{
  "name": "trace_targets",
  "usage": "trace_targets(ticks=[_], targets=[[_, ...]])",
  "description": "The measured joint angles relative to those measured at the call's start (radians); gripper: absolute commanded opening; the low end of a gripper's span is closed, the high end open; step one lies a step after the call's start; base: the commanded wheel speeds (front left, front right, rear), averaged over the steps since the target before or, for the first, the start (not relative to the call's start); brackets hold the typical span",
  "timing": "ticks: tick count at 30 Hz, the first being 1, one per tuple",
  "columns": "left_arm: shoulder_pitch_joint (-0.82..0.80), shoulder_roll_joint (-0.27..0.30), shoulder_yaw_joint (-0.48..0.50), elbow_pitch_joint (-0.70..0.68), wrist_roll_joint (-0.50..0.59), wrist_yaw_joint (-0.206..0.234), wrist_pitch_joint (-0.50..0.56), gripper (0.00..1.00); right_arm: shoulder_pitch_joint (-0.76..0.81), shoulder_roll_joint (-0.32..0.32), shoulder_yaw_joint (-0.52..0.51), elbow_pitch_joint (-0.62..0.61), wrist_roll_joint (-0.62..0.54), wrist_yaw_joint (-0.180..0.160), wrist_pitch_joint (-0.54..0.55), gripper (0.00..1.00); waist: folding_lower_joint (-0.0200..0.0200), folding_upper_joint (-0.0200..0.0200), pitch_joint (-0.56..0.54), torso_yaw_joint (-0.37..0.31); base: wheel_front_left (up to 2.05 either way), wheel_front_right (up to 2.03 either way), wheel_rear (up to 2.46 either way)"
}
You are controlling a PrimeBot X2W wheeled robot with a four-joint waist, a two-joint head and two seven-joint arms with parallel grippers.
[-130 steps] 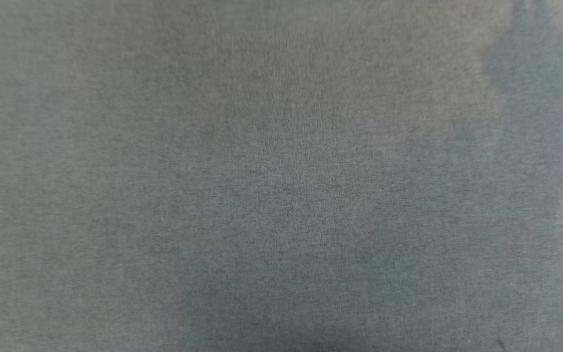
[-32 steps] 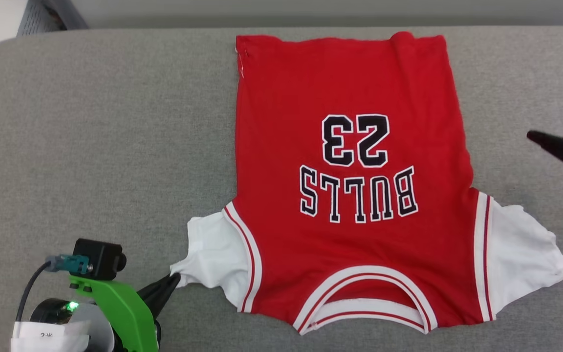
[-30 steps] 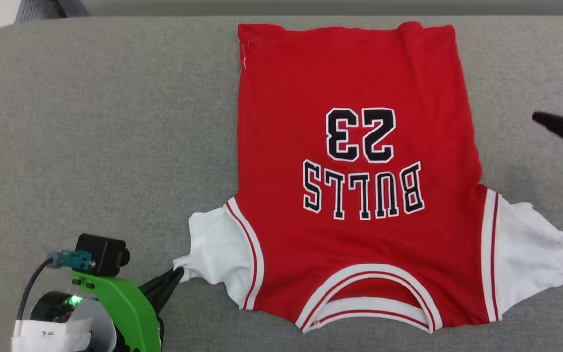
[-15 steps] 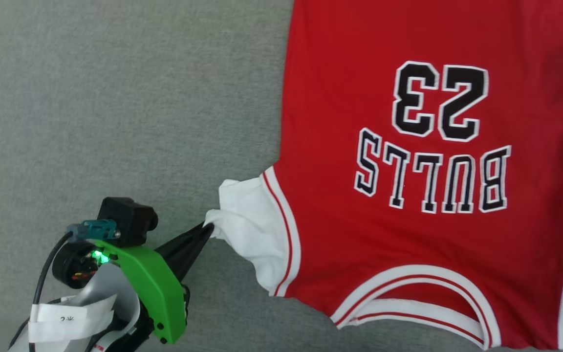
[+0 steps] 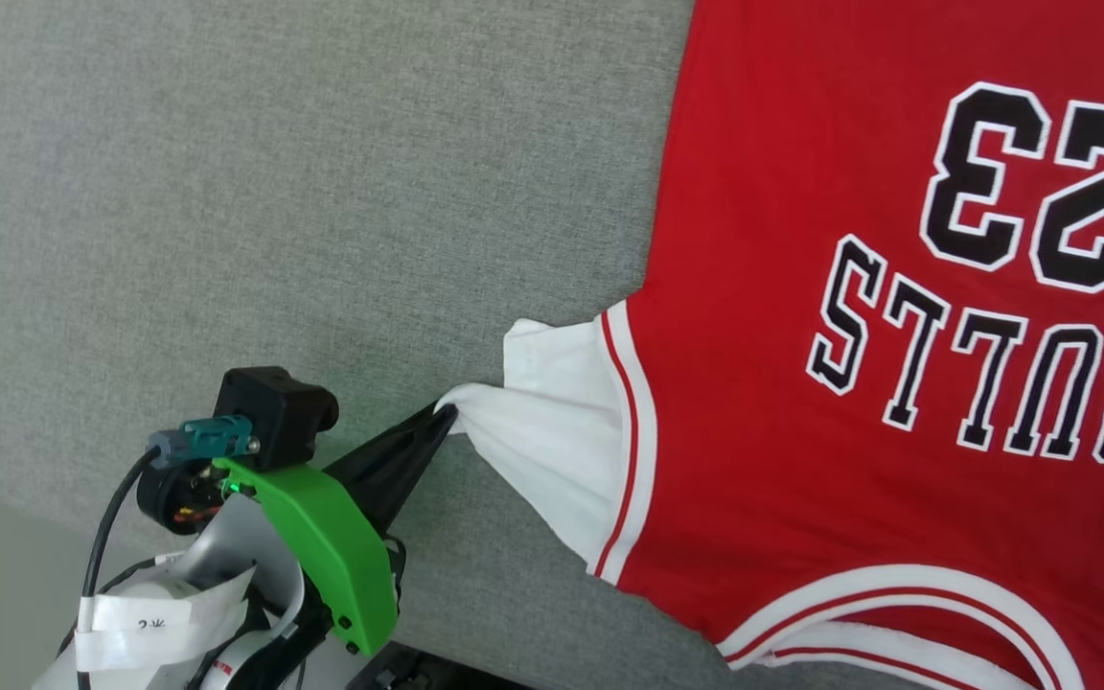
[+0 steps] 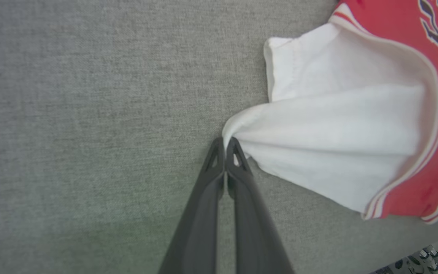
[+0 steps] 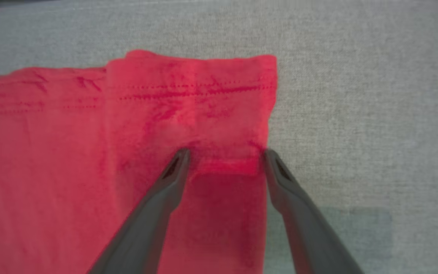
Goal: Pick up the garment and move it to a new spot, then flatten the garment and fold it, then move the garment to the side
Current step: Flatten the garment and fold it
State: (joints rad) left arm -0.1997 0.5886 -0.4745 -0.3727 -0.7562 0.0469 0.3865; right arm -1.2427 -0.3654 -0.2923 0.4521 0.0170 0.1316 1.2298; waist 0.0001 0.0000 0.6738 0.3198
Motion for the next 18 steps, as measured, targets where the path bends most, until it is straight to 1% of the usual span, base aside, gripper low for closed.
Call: trace_targets(ticks=[7, 8, 10, 18], targets=[[-0.018, -0.014, -0.001, 0.01, 0.0, -0.009, -0.011, 0.0, -0.021, -0.016, 0.004, 0.035, 0.0, 0.0, -0.011, 1.0, 0.0, 0.0, 0.032, 0.032, 0.0, 0.0, 0.0], [-0.019, -0.014, -0.001, 0.011, 0.0, -0.009, -0.014, 0.0, -0.02, -0.019, 0.011, 0.038, 0.0, 0.0, -0.011, 0.96, 0.0, 0.0, 0.033, 0.033, 0.0, 0.0, 0.0], [-0.021, -0.014, -0.001, 0.014, 0.0, -0.009, -0.016, 0.0, -0.019, -0.022, 0.026, 0.047, 0.005, 0.0, -0.009, 0.0, -0.0001, 0.0, 0.03, 0.033, 0.0, 0.0, 0.0], [-0.026, -0.018, -0.003, 0.029, 0.0, -0.009, -0.018, 0.0, -0.011, -0.035, 0.042, 0.064, 0.03, 0.0, -0.007, 0.0, -0.0001, 0.0, 0.016, 0.03, 0.0, 0.0, 0.0]])
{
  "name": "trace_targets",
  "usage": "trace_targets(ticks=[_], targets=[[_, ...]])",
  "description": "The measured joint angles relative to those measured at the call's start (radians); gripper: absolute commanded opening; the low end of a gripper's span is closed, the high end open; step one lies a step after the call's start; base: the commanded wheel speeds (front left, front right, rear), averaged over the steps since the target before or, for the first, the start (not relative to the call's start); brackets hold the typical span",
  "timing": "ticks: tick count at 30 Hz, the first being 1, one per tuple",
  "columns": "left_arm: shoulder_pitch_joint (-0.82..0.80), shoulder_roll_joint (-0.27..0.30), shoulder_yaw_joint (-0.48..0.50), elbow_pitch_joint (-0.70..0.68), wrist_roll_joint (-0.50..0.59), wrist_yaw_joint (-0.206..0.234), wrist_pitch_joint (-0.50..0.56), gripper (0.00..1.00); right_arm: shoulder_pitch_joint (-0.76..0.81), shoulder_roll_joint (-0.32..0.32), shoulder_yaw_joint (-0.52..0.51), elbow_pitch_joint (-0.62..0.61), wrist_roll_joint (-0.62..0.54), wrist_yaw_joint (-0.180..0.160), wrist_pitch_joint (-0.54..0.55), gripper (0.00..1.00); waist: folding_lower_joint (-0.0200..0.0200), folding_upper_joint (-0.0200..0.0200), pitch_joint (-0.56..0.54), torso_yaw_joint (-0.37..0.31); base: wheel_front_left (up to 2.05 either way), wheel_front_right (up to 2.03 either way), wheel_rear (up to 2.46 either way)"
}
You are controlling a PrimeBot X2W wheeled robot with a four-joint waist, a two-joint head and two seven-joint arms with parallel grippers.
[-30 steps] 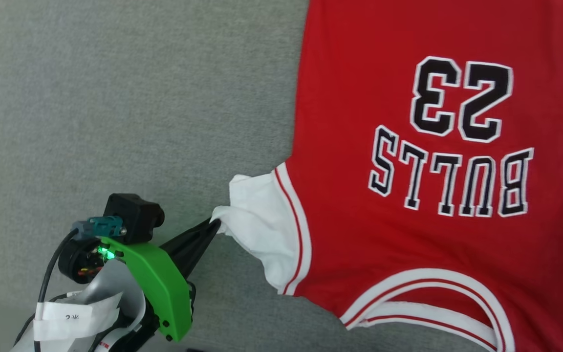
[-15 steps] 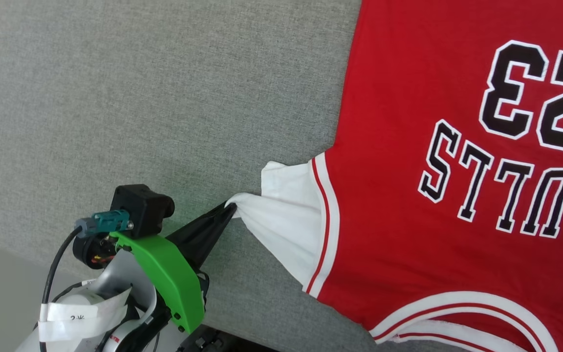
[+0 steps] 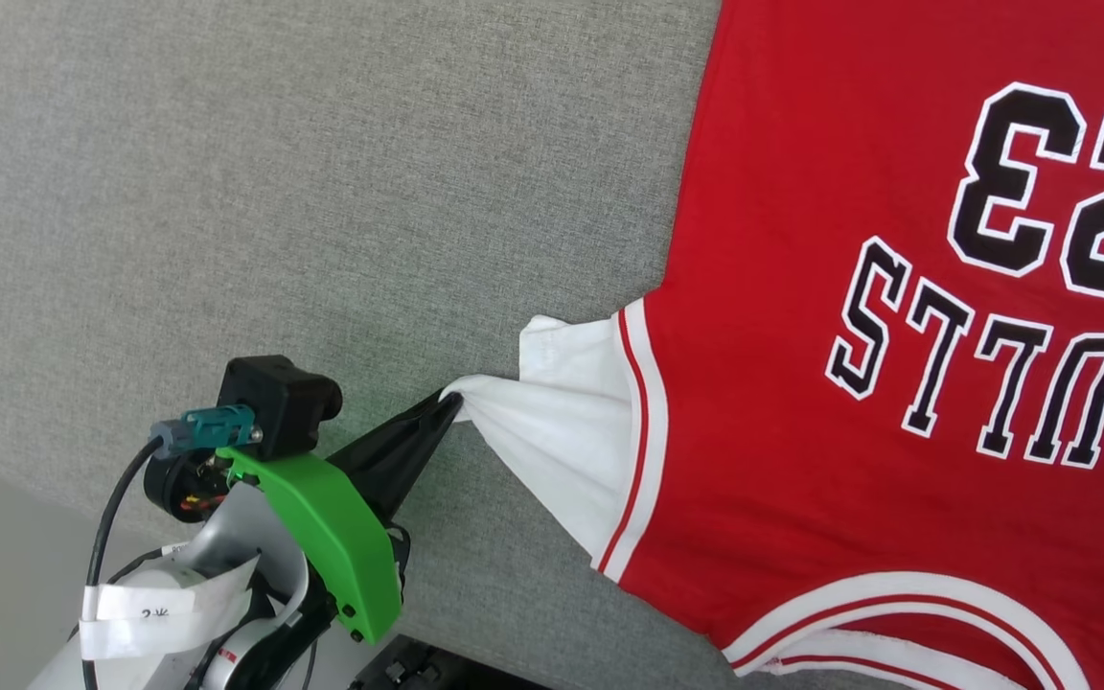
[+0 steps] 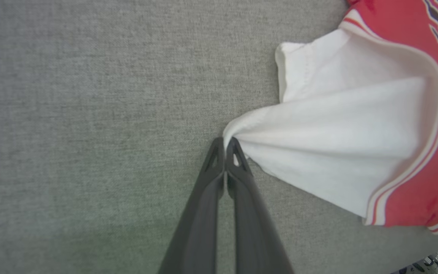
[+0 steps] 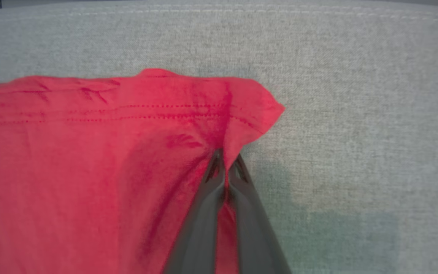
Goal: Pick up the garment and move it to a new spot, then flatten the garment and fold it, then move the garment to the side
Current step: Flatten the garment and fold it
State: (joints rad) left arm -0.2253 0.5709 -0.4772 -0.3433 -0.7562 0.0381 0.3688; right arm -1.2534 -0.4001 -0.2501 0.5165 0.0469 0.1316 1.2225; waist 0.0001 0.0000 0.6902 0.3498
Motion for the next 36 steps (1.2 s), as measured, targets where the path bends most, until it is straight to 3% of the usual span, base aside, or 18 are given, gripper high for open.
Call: trace_targets(ticks=[7, 18, 23, 30, 36], targets=[[-0.001, -0.007, 0.0, 0.02, -0.003, 0.0, -0.008, 0.0, 0.058, -0.001, 0.002, 0.008, 0.026, 0.0, -0.027, 0.0, 0.0, 0.0, -0.037, -0.01, 0.0, 0.0, 0.0], [0.028, -0.009, 0.005, 0.071, -0.035, 0.023, -0.007, 0.0, 0.315, 0.043, -0.015, -0.03, 0.157, 0.0, -0.071, 0.0, -0.0001, 0.0, -0.179, -0.07, 0.0, 0.0, 0.0], [0.066, -0.011, 0.015, 0.104, -0.039, 0.043, -0.017, 0.0, 0.467, 0.054, 0.036, -0.095, 0.202, 0.0, -0.075, 0.0, -0.0001, 0.0, -0.257, -0.112, 0.0, 0.0, 0.0], [0.129, -0.049, 0.026, 0.146, -0.075, 0.075, -0.054, 0.0, 0.677, 0.086, -0.014, -0.17, 0.294, 0.0, -0.067, 0.0, -0.0001, 0.0, -0.371, -0.173, 0.0, 0.0, 0.0], [0.164, -0.093, 0.019, 0.179, -0.088, 0.099, -0.092, 0.0, 0.85, 0.097, -0.042, -0.307, 0.349, 0.0, -0.066, 0.0, -0.0001, 0.0, -0.47, -0.224, 0.0, 0.0, 0.0]])
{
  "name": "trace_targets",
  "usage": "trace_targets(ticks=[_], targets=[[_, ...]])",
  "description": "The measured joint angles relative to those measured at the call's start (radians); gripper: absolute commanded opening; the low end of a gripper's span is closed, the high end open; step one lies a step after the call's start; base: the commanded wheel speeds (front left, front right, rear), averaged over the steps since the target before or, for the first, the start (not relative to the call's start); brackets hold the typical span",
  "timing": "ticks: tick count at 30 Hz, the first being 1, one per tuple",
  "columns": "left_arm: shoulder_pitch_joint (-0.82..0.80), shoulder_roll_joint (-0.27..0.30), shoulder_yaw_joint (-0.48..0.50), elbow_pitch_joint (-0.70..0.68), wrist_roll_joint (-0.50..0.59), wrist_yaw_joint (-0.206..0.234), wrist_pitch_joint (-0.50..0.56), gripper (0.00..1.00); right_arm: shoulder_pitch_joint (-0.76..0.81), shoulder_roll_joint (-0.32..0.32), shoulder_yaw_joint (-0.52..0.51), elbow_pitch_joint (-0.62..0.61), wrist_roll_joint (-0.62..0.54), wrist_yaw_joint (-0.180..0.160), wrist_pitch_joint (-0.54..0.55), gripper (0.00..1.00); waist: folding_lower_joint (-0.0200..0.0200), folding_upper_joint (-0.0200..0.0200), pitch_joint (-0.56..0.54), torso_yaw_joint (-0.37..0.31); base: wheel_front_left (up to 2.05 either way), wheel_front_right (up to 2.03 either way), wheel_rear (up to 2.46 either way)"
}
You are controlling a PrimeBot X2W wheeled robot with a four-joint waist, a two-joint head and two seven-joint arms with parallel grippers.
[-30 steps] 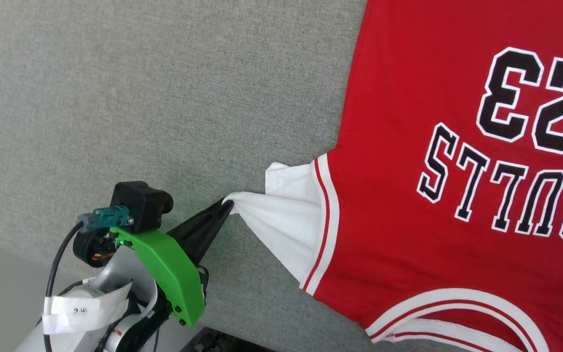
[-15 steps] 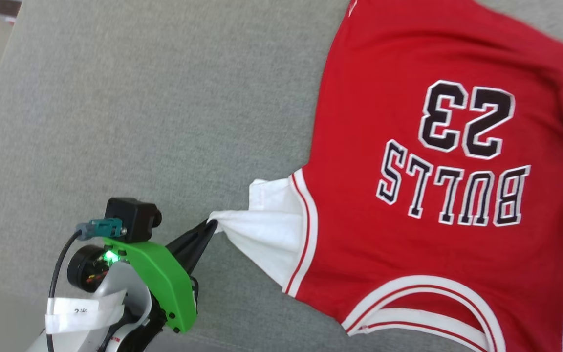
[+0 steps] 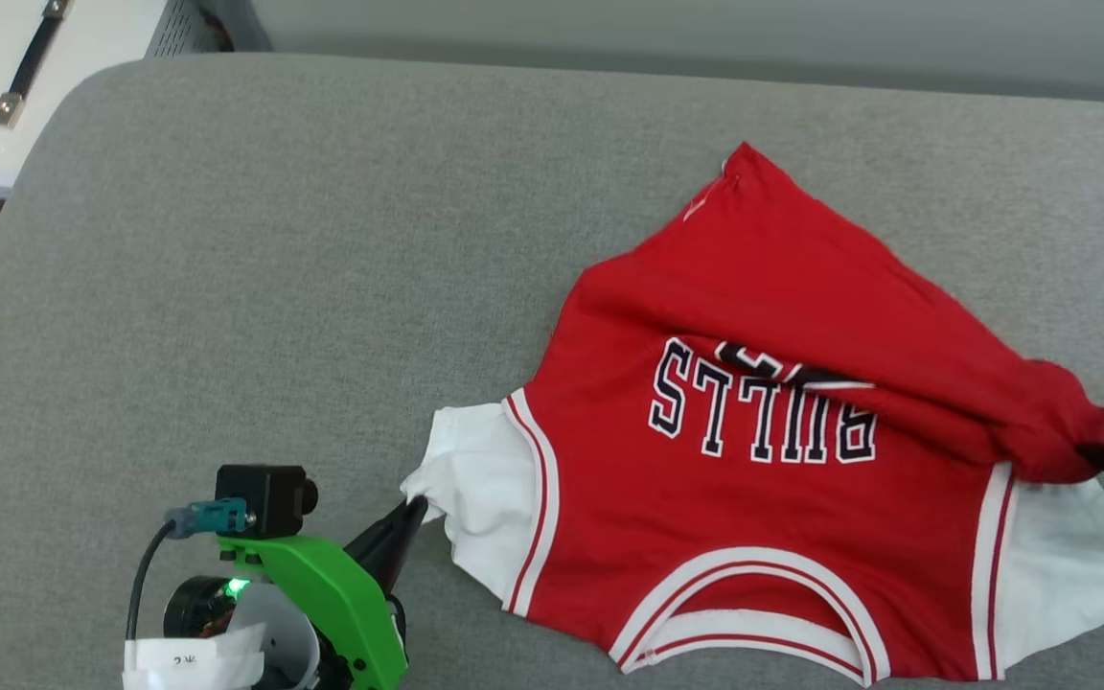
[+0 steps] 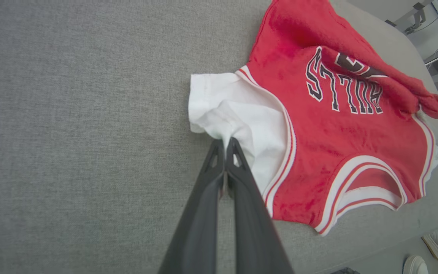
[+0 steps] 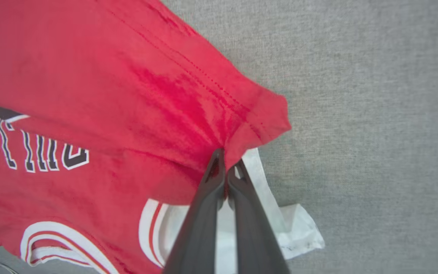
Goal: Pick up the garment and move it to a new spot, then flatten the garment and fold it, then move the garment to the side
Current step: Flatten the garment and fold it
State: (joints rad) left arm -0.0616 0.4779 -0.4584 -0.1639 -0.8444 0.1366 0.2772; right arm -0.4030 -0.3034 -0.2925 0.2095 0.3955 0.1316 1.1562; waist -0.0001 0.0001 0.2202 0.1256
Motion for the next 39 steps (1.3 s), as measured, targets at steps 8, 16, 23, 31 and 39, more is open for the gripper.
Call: trace_targets(ticks=[8, 16, 23, 31, 39], targets=[[0.043, -0.018, 0.0, 0.033, -0.007, 0.01, -0.03, 0.0, 0.219, 0.018, 0.025, -0.182, 0.058, 0.0, 0.011, 0.0, 0.0, 0.0, -0.093, -0.05, 0.0, 0.0, 0.0], [0.06, -0.042, 0.01, 0.057, -0.013, 0.025, -0.058, 0.0, 0.359, 0.044, 0.021, -0.257, 0.077, 0.0, 0.023, 0.0, 0.0, 0.0, -0.147, -0.081, 0.0, 0.0, 0.0], [0.06, -0.048, 0.002, 0.065, -0.015, 0.025, -0.061, 0.0, 0.369, 0.044, 0.016, -0.254, 0.077, 0.0, 0.003, 0.0, 0.0, 0.0, -0.151, -0.083, 0.0, 0.0, 0.0], [0.059, -0.039, -0.002, 0.051, -0.016, 0.023, -0.056, 0.0, 0.348, 0.016, 0.052, -0.277, 0.109, 0.0, -0.023, 1.0, 0.0, 0.0, -0.136, -0.075, 0.0, 0.0, 0.0], [0.037, -0.04, -0.021, 0.013, -0.008, 0.016, -0.047, 0.0, 0.182, -0.017, 0.111, -0.359, 0.133, 0.0, 0.045, 1.0, 0.0, 0.0, -0.09, -0.037, 0.0, 0.0, 0.0]])
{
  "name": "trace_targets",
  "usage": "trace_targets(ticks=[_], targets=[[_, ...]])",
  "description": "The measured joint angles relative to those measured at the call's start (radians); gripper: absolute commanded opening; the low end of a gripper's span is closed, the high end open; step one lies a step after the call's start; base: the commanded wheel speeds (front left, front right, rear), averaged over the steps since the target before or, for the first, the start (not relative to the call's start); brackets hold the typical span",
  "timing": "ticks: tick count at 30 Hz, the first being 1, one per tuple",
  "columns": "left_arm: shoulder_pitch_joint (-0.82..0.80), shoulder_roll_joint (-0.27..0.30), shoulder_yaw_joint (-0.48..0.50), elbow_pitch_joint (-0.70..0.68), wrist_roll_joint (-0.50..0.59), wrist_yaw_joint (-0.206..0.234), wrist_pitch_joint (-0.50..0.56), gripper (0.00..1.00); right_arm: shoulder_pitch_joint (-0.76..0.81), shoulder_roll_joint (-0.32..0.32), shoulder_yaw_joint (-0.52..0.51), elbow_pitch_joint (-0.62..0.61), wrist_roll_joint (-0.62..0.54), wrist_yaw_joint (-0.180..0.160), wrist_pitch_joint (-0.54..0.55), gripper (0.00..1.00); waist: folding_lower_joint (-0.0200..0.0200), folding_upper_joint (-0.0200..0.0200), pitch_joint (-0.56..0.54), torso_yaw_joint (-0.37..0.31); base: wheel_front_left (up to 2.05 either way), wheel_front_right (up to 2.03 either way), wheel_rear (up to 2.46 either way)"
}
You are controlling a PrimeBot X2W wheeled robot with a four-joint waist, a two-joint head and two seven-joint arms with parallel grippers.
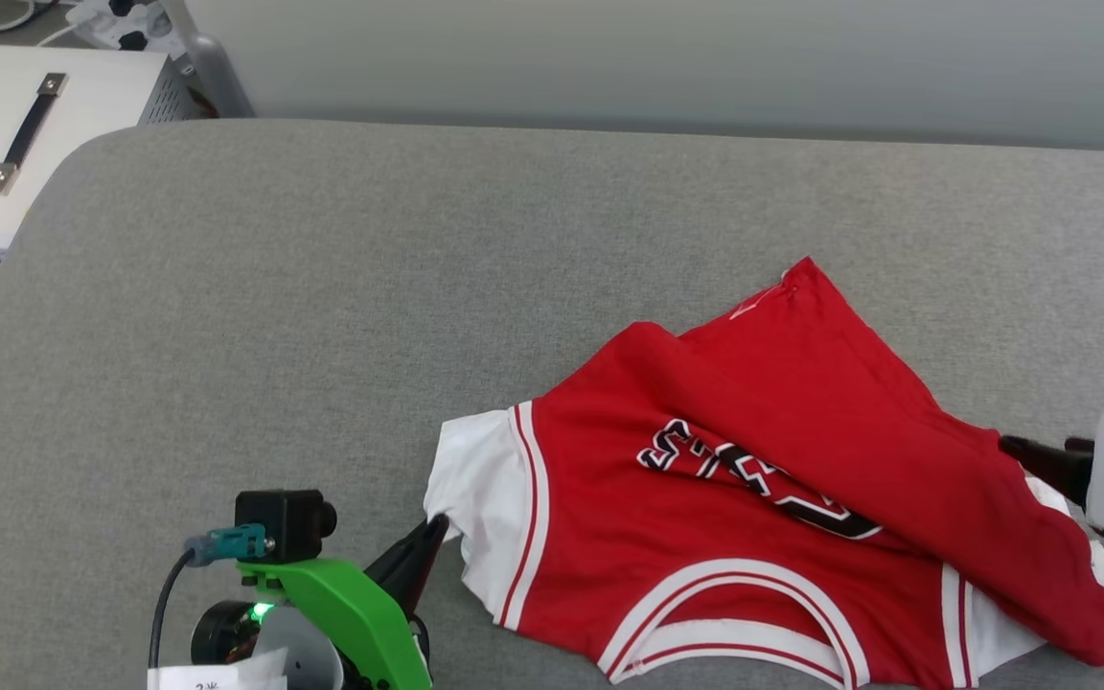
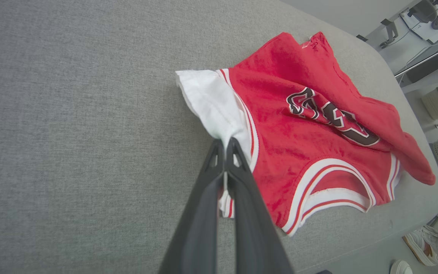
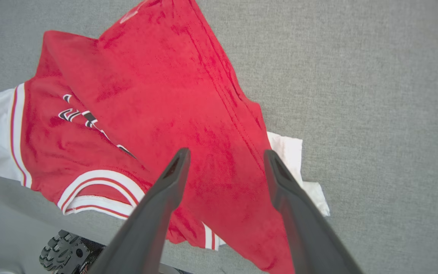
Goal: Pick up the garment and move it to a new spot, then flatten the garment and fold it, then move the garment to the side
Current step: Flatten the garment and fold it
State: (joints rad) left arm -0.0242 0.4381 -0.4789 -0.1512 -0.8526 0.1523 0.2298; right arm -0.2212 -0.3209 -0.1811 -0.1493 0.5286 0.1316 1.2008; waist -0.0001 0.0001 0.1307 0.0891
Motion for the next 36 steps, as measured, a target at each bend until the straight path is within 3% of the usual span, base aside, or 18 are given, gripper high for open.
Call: trace_targets(ticks=[6, 16, 28, 36], targets=[[-0.039, -0.005, -0.015, -0.028, 0.01, -0.008, 0.001, 0.0, -0.189, 0.0, 0.09, 0.039, -0.05, 0.0, 0.077, 1.0, 0.0, 0.0, 0.055, 0.047, 0.0, 0.0, 0.0], [-0.105, -0.046, -0.047, -0.039, 0.026, -0.035, -0.006, 0.0, -0.45, -0.033, 0.148, 0.228, -0.14, 0.0, 0.125, 1.0, 0.0001, -0.0001, 0.164, 0.148, 0.0, 0.0, 0.0], [-0.14, -0.073, -0.071, -0.03, 0.035, -0.052, -0.019, 0.0, -0.539, -0.076, 0.198, 0.412, -0.224, 0.0, 0.096, 1.0, 0.0002, -0.0001, 0.268, 0.255, 0.0, 0.0, 0.0], [-0.148, -0.09, -0.077, -0.018, 0.035, -0.06, -0.027, 0.0, -0.538, -0.111, 0.233, 0.461, -0.226, 0.0, 0.084, 1.0, 0.0001, -0.0001, 0.297, 0.304, 0.0, 0.0, 0.0]])
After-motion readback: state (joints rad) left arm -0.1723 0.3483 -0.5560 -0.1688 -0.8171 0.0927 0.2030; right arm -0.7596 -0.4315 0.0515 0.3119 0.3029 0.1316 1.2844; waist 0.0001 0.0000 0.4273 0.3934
